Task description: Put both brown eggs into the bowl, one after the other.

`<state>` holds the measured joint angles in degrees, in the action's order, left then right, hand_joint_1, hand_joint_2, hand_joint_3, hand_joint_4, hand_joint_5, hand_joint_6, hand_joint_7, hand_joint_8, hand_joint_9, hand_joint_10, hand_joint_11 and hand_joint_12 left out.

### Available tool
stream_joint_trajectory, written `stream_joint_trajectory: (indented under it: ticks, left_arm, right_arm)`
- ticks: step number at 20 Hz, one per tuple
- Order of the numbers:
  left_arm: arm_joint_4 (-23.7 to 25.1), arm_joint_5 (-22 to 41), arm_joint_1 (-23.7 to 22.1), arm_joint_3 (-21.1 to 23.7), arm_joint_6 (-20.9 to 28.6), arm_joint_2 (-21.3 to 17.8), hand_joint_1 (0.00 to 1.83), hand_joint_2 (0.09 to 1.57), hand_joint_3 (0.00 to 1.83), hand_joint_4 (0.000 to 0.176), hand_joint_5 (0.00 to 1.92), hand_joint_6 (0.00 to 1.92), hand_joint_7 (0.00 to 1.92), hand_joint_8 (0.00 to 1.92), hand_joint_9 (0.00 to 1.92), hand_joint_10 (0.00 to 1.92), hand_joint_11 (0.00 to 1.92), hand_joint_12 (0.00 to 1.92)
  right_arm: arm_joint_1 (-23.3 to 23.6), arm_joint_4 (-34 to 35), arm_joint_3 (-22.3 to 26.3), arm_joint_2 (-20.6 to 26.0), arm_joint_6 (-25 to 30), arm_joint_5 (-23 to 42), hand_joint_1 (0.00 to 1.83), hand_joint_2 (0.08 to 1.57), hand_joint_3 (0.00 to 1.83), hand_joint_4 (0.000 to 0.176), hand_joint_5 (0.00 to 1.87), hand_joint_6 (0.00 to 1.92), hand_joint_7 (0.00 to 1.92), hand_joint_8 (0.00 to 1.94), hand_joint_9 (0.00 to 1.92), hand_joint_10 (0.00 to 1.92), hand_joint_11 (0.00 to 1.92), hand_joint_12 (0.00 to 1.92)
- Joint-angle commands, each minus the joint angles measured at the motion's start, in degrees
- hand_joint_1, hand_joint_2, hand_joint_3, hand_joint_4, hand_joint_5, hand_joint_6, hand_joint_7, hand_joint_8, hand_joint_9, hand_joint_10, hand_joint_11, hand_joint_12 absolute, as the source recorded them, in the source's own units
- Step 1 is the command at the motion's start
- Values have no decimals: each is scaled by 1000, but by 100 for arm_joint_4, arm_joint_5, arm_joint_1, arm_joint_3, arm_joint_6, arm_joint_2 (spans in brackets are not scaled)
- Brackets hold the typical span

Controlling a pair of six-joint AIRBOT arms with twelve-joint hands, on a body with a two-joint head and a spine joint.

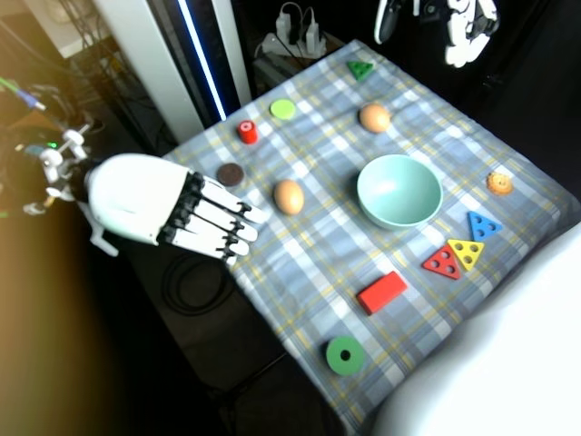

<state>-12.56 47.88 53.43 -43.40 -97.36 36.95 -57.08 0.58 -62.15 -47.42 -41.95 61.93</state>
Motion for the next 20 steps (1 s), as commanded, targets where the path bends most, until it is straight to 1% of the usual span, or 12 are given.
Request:
stream_joint_trajectory:
  ticks: [1,3,6,7,8,9,11,15,16,18,19,20]
  left_arm:
    - [5,459,-106,-38,34,24,0,1230,2,176,270,1,513,1,467,8,0,807]
    - [-32,186,-187,-57,-303,96,19,1230,0,176,255,0,484,0,440,0,0,780]
    - [-215,-479,-497,-101,-1486,394,193,1162,0,176,326,9,611,12,534,12,0,551]
    - [-245,-660,-569,-159,-1652,496,247,1124,0,176,408,11,700,13,570,11,0,502]
    - [-275,-806,-614,-230,-1659,571,298,1098,0,176,464,8,741,8,591,7,0,481]
    - [-302,-895,-626,-278,-1661,612,342,1078,1,176,522,1,791,2,648,2,0,602]
    - [-335,-1108,-634,-346,-1716,664,380,1065,0,176,530,4,775,1,650,0,0,568]
    - [-335,-1530,-803,-498,-1972,875,554,970,0,176,546,1,802,1,718,4,38,748]
    - [-355,-1629,-852,-553,-2116,962,561,968,0,176,512,0,765,0,683,0,7,797]
    - [-402,-1752,-904,-592,-2313,1025,598,952,1,176,526,0,794,4,695,0,1,852]
    - [-408,-1780,-910,-606,-2314,1036,633,948,0,176,515,0,780,1,687,0,0,827]
    - [-418,-1816,-920,-629,-2314,1056,657,941,0,176,495,0,759,0,670,0,0,787]
  right_arm:
    - [26,109,1,65,99,769,381,1316,8,0,553,12,409,8,405,20,165,764]
    - [26,74,3,90,198,882,389,1330,9,0,554,7,402,1,394,10,151,758]
    - [13,62,25,93,213,1023,461,1358,2,0,506,0,367,0,367,0,122,700]
    - [7,43,33,97,236,1065,498,1363,1,0,511,0,376,0,396,1,170,653]
    - [7,6,37,109,275,1093,511,1367,0,0,512,0,380,0,414,0,209,604]
    - [8,-23,39,117,304,1113,516,1368,0,0,502,0,385,2,418,0,220,596]
    - [8,-53,48,130,322,1157,506,1362,0,0,504,1,399,6,436,6,240,599]
    - [-2,-4,57,128,322,1238,527,1354,0,4,499,2,417,5,531,23,358,656]
    - [-15,3,57,128,322,1238,550,1337,0,0,511,1,452,4,481,4,230,693]
    - [-22,3,57,127,322,1238,628,1315,0,15,484,0,462,0,451,0,137,808]
    - [-22,2,57,123,322,1237,634,1311,0,0,493,4,465,2,455,3,136,824]
    - [-22,1,57,120,322,1236,634,1309,0,0,489,2,465,2,455,3,135,828]
